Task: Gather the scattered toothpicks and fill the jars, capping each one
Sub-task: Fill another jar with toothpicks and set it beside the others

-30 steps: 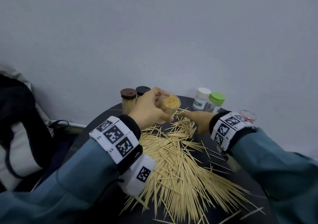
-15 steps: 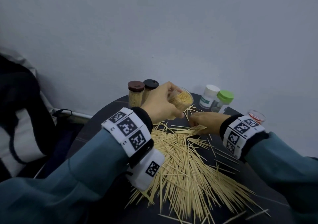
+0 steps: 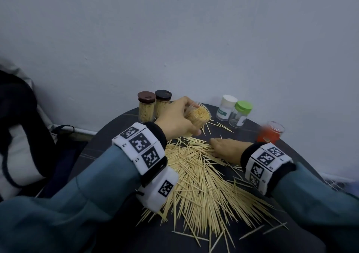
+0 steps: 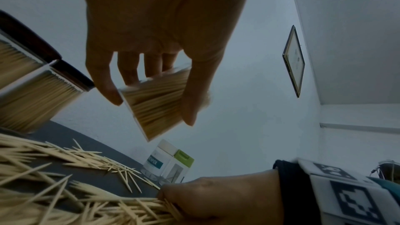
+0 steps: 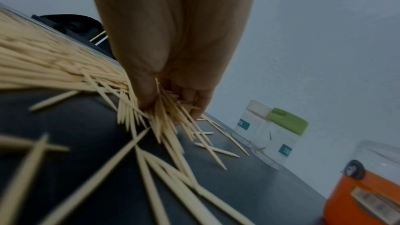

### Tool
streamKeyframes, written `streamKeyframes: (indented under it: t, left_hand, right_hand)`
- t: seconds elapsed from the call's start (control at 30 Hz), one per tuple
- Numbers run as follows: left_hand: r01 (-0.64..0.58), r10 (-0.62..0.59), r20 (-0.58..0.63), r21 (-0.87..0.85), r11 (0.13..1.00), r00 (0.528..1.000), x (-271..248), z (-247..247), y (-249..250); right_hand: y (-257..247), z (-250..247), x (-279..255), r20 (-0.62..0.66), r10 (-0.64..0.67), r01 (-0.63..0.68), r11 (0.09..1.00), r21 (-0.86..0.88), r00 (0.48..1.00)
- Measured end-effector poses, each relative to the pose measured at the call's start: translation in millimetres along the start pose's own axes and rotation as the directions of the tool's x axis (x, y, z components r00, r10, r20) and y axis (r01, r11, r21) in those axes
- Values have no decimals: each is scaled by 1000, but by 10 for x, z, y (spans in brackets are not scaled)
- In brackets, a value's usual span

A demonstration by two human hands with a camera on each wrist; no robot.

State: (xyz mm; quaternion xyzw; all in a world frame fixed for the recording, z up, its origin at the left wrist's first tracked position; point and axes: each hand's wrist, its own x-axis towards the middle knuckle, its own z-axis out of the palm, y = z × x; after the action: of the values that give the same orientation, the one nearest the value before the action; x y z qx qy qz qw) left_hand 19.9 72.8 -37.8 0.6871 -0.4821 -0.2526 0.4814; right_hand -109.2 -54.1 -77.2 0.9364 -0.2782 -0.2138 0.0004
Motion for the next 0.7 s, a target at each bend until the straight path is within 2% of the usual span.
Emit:
streamKeyframes:
  t: [0.33,0.47,0.53,0.6,0.7]
  left_hand:
    - [-16,16,33,3,1000,999,-21,31,-12]
    - [-22,21,38,10,1000,999,-20,35,-12]
    - [-23,22,40,23,999,999,-25,47,-15]
    - [-24,23,46,25,999,999,-24,59,-27]
    - [-33,30,55,40,999,998,-20,74,-44]
  right_hand:
    - [-93,35,-181,-66,15,-3,984,179,998]
    - [-104,-21,-278,-136,38,13,934,358,990]
    - [-103,-28,-310,-173,75,23,863,504,982]
    - [-84,7,-330,-177,109,45,720,693,978]
    - [-29,58,-321,-236,95,162,486,859,967]
